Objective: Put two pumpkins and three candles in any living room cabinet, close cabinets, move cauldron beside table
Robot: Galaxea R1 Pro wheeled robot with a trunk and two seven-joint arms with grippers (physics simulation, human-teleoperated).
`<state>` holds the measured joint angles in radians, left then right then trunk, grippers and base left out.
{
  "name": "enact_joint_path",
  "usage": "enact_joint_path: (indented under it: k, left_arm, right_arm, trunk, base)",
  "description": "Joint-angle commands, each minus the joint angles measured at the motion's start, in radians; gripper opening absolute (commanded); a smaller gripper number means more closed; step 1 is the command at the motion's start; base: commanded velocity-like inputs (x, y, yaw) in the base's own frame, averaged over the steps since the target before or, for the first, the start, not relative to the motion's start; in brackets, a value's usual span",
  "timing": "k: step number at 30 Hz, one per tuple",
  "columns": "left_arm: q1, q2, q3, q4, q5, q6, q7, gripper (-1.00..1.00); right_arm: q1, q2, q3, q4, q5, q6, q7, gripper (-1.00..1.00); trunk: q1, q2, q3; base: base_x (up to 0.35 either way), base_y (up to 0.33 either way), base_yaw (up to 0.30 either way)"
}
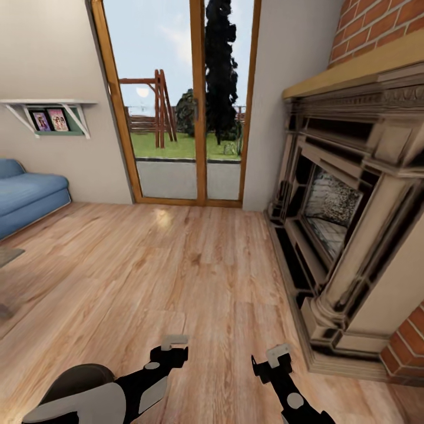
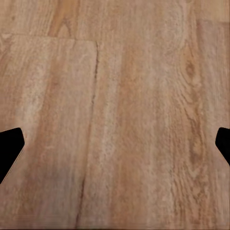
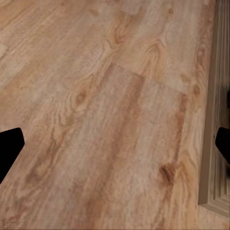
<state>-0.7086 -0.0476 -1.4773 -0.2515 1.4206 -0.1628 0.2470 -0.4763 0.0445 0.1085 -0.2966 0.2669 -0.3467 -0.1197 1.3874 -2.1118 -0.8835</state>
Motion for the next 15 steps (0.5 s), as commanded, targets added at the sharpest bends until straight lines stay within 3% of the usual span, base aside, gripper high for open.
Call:
enact_joint_path:
  k: [1,6,15]
  left_arm:
    - [0.0,0.0,0.0,0.0,0.001,0.0,0.0,1.0]
    - [0.0,0.001,0.0,0.001,0.0,0.0,0.001,1.0]
    - [0.0,0.001,0.0,0.0,0.001,0.0,0.004,1.0]
  right_arm:
    - [0.0,0.0,-0.002,-0.001,0.0,0.0,-0.001,1.0]
    - [0.001,0.0,-0.006,-0.003,0.0,0.0,-0.028,1.0]
    - [0.0,0.009,0.001,-0.019,0.0,0.001,-0.192,1.0]
  trunk:
    - [0.0,0.0,0.0]
    - [0.0,0.0,0.002]
    - [0.0,0.0,0.005]
  base:
    - [0.0,0.0,0.281]
    - [0.0,0.0,0.281]
    - [0.0,0.0,0.283]
